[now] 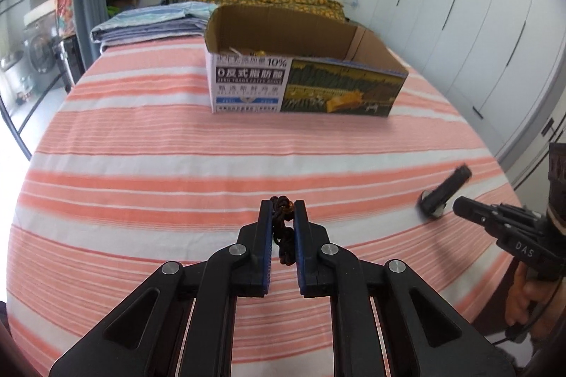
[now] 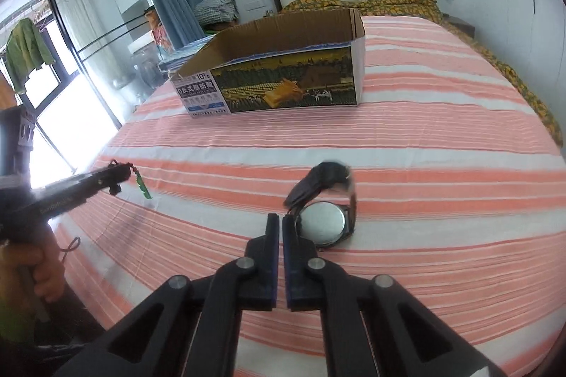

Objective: Organize jewelry
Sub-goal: 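Carry the keychain and watch into the box and open both tools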

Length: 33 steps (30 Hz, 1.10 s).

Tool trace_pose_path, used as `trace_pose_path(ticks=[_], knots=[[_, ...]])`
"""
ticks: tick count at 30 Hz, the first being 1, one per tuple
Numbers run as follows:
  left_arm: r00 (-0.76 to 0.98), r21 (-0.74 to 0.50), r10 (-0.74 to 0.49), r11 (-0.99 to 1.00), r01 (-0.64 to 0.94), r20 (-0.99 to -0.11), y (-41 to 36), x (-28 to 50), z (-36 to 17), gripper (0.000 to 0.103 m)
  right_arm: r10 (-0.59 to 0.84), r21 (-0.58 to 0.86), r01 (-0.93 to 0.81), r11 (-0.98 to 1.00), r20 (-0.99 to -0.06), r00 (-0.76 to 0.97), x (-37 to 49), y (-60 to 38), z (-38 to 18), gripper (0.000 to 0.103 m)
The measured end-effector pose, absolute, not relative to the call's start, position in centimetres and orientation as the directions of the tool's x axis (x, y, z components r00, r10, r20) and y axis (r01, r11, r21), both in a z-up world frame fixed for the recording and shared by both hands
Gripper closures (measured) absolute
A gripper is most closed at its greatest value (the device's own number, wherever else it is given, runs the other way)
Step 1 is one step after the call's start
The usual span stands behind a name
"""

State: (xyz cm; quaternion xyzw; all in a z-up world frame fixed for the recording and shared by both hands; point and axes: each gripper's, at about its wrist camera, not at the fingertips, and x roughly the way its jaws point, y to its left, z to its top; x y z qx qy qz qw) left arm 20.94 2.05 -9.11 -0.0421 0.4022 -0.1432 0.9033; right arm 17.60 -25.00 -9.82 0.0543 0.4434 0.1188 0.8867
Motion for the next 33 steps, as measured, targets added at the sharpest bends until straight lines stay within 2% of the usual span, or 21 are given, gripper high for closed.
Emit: trace_pose_path(ticks=[2,3,4,5,6,7,14,15,16,17,24,28,31,33], knots=[[0.634,-0.195,-0.292,0.956,0.219,-0.716,2.1,21.0,-9.1,0.094,0.252,0.191,-0.164,0.968,-0.774,0.582,17.1,-25.2,-9.6,0.100],[0.632,-0.200,-0.292,0.956,0.214,-0.718,2.2,21.0,-9.2,0.094,0.240,0.180,-0.159,0.971,-0.774,0.586,16.7,-25.3,-9.5,0.096],[0.630,-0.205,-0.293,0.956,0.210,-0.720,2.3,20.9,-9.2,0.094,0.240,0.180,-0.159,0.971,-0.774,0.586,16.7,-25.3,-9.5,0.071],[0.628,-0.209,-0.294,0.956,0.207,-0.721,2.4,20.9,-9.3,0.094,0.230,0.173,-0.152,0.973,-0.776,0.587,16.3,-25.5,-9.5,0.050],[0.626,-0.214,-0.295,0.955,0.204,-0.722,2.5,20.8,-9.3,0.094,0.207,0.159,-0.134,0.978,-0.765,0.609,15.8,-26.0,-9.8,0.020],[0.624,-0.219,-0.298,0.955,0.202,-0.722,2.5,20.8,-9.4,0.094,0.193,0.148,-0.124,0.981,-0.761,0.619,15.8,-26.1,-10.1,0.019],[0.601,-0.252,-0.316,0.949,0.190,-0.735,2.2,21.2,-10.4,0.094,0.127,0.098,-0.081,0.992,-0.808,0.576,20.4,-25.3,-13.7,0.019],[0.601,-0.251,-0.315,0.949,0.191,-0.735,2.2,21.1,-10.4,0.094,0.107,0.069,-0.087,0.994,-0.809,0.578,20.6,-24.9,-13.8,0.022],[0.602,-0.248,-0.312,0.950,0.190,-0.735,2.1,21.1,-10.4,0.094,0.093,0.053,-0.086,0.995,-0.810,0.579,20.7,-24.8,-13.9,0.045],[0.603,-0.246,-0.310,0.951,0.188,-0.735,2.1,21.1,-10.4,0.094,0.079,0.043,-0.074,0.996,-0.809,0.583,20.6,-24.7,-13.7,0.051],[0.606,-0.277,-0.324,0.945,0.174,-0.726,3.3,21.0,-8.9,0.094,0.155,0.119,-0.101,0.988,-0.805,0.572,19.5,-24.6,-11.6,0.052],[0.615,-0.285,-0.351,0.936,0.206,-0.706,3.4,22.0,-6.3,0.094,0.226,0.159,-0.163,0.974,-0.774,0.591,19.8,-24.1,-8.0,0.052],[0.639,-0.286,-0.367,0.930,0.231,-0.676,3.4,23.6,-3.2,0.094,0.287,0.171,-0.238,0.956,-0.713,0.640,22.5,-23.7,-2.7,0.052],[0.658,-0.282,-0.373,0.928,0.245,-0.655,3.2,25.2,-0.9,0.094,0.296,0.170,-0.251,0.953,-0.701,0.649,23.3,-23.7,-1.6,0.052]])
